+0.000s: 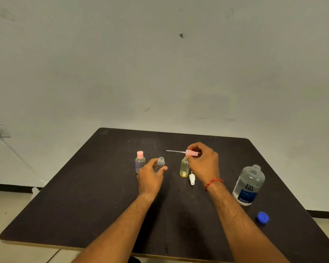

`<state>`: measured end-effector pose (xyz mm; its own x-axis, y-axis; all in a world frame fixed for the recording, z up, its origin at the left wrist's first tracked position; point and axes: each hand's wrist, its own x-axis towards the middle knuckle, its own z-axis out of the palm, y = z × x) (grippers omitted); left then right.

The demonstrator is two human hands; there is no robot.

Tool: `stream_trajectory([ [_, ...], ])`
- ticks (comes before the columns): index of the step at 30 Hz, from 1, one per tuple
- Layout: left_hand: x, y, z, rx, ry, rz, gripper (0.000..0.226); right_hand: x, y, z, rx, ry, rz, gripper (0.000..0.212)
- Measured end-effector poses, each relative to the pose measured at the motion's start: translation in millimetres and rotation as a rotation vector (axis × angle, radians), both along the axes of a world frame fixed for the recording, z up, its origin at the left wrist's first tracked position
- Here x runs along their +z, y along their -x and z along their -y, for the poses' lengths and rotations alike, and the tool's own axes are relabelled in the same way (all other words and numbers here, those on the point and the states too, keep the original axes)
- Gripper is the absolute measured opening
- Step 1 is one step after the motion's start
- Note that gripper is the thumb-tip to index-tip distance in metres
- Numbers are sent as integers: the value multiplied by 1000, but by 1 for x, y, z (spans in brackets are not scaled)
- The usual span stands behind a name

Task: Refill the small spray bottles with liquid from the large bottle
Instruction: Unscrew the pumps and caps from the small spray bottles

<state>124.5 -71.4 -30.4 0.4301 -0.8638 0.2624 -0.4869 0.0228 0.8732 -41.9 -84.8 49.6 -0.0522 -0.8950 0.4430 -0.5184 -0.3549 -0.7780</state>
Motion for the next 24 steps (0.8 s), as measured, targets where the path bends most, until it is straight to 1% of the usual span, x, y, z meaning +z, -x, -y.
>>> stream_trajectory([
  [5, 0, 0, 3, -6, 11, -43, 35, -22, -7, -5, -86, 8, 27, 8],
  [8, 0, -1, 6, -15, 16, -55, 26, -36, -14, -11, -108, -9, 74, 12],
  [10, -3, -2, 9, -25, 13, -63, 24, -46, -20, -13, -117, -3, 90, 15],
  [14, -12, -4, 17, -32, 25, -78, 25, -66, -29, -16, -147, -33, 112, 22],
  [16, -17, -4, 20, -29, 21, -84, 27, -76, -34, -15, -148, -66, 94, 24],
  [20, -24, -5, 25, -25, 18, -92, 31, -93, -40, -11, -162, -120, 68, 24],
  [24, -25, -5, 29, -22, 16, -103, 33, -99, -45, -8, -188, -164, 4, 21],
])
